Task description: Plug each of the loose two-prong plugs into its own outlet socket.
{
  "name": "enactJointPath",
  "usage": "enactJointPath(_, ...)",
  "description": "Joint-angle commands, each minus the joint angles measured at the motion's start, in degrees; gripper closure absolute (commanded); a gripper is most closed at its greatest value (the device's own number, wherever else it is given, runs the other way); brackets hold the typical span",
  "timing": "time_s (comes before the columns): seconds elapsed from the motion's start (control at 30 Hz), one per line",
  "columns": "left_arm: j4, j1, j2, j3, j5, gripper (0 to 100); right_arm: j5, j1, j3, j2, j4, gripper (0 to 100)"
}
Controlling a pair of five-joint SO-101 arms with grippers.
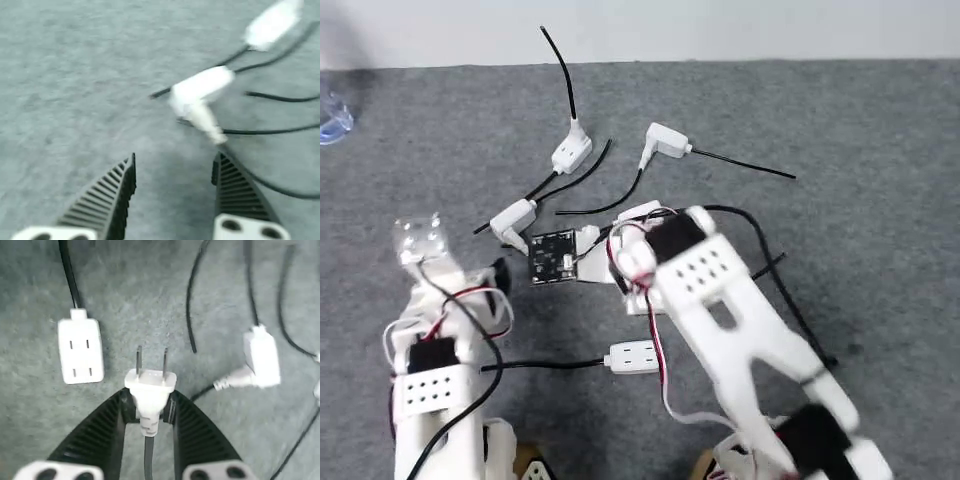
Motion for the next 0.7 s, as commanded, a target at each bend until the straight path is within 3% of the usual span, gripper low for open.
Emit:
enactJointPath(0.0,14.3,8.1,-1.1,-12.5,4.3,76,-6.8,-0.4,-1.0,-7.7,2.4,99.0)
enactJointPath(0.13,28.3,14.3,-1.1,-23.3,9.8,76,-11.9,-0.4,-1.0,-11.0,2.6,99.0)
enactJointPath(0.23,34.0,17.9,-1.1,-27.9,13.0,77,-13.0,-0.5,-0.9,-12.4,2.8,99.0)
enactJointPath(0.5,34.8,30.3,-1.1,-27.6,13.4,77,-14.2,-0.5,3.7,-17.7,-1.8,99.0)
enactJointPath(0.67,34.8,32.0,-1.6,-27.5,13.0,77,-14.2,-0.7,8.5,-23.0,-3.8,99.0)
